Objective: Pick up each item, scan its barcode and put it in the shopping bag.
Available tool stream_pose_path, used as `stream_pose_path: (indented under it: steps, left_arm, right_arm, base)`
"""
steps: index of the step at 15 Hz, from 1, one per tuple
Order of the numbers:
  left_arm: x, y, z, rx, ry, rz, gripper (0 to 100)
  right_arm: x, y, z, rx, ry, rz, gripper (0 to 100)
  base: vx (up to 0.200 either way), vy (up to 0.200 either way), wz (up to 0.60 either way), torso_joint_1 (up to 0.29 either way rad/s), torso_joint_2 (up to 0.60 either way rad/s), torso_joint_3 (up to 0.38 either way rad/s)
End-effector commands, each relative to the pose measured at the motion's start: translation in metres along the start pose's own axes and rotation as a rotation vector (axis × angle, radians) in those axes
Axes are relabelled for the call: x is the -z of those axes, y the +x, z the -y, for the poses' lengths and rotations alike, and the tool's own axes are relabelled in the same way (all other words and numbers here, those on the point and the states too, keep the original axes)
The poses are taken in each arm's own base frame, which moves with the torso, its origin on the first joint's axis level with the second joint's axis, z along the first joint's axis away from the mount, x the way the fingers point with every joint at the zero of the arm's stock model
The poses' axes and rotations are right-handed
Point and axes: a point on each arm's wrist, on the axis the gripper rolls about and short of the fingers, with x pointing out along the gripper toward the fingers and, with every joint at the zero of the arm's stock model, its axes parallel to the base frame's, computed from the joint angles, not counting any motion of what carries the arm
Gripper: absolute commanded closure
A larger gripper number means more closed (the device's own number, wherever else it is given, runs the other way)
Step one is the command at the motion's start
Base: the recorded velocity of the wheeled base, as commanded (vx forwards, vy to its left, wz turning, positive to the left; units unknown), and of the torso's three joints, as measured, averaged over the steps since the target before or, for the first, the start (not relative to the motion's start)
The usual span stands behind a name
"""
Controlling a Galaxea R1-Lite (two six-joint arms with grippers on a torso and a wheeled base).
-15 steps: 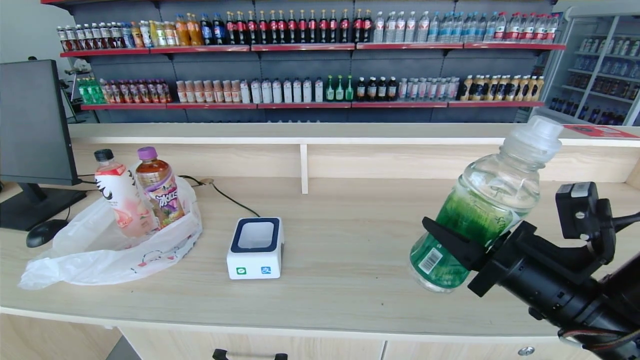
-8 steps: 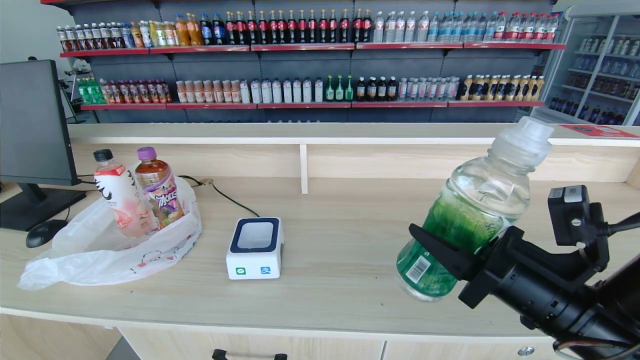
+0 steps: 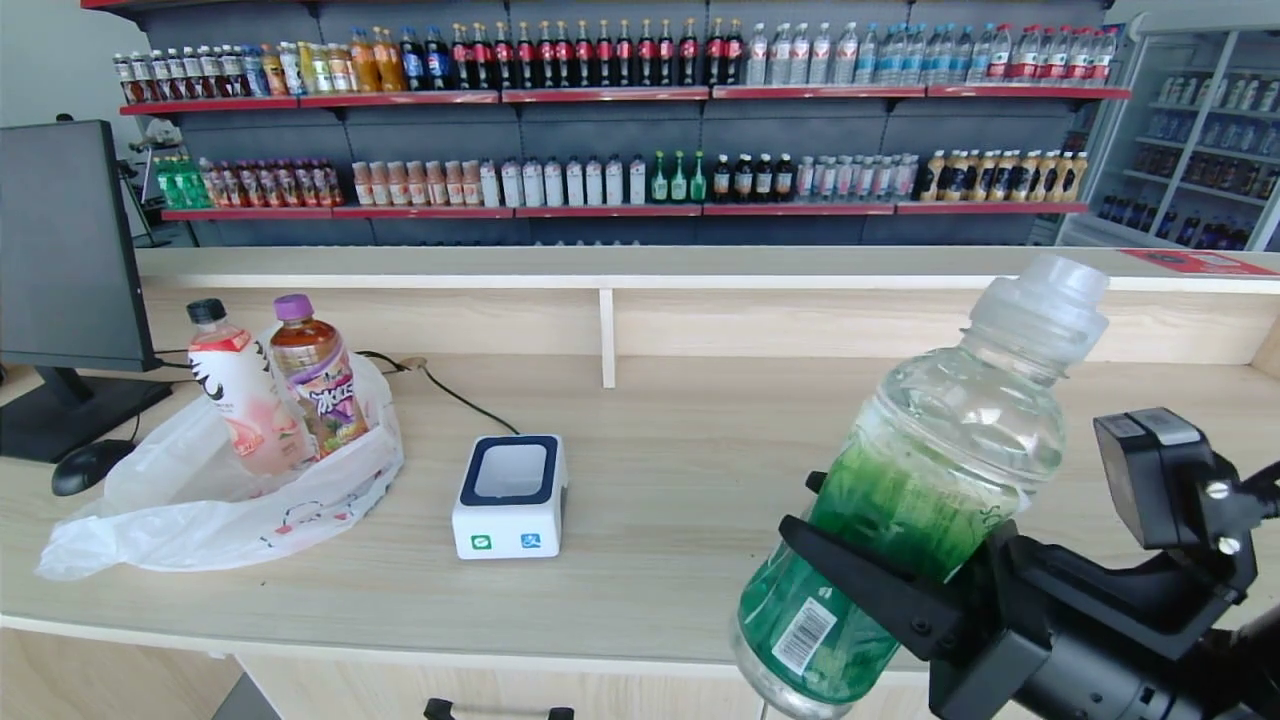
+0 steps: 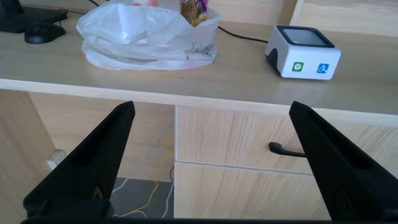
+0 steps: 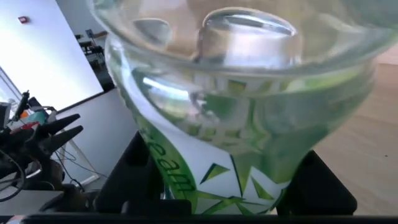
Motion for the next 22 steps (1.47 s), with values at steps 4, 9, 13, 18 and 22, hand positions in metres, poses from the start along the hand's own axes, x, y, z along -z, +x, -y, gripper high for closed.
stream_pose_path:
  steps: [4, 9, 13, 18, 22]
  left_arm:
    - [0.000, 0.000, 0.000, 0.000, 0.000, 0.000, 0]
    - [0.000, 0.000, 0.000, 0.000, 0.000, -0.001, 0]
    - [0.000, 0.000, 0.000, 0.000, 0.000, -0.003, 0]
    - [0.000, 0.000, 0.000, 0.000, 0.000, 0.000, 0]
    - [0.000, 0.000, 0.000, 0.000, 0.000, 0.000, 0]
  right_arm:
    - [-0.026, 0.012, -0.018, -0.147, 0.148, 0.098, 100]
    - [-0.037, 0.025, -0.037, -0.268, 0.200, 0.135, 100]
    - [-0.039, 0.025, -0.039, -0.281, 0.223, 0.138, 100]
    - [-0.039, 0.027, -0.035, -0.264, 0.220, 0.141, 100]
    - [-0.039, 0.025, -0.033, -0.258, 0.218, 0.141, 100]
  base:
    - [0.000, 0.000, 0.00, 0.000, 0.00, 0.000]
    - [0.000, 0.000, 0.00, 0.000, 0.00, 0.000]
    - [0.000, 0.000, 0.00, 0.000, 0.00, 0.000]
    - [0.000, 0.000, 0.00, 0.000, 0.00, 0.000]
    - [0.000, 0.000, 0.00, 0.000, 0.00, 0.000]
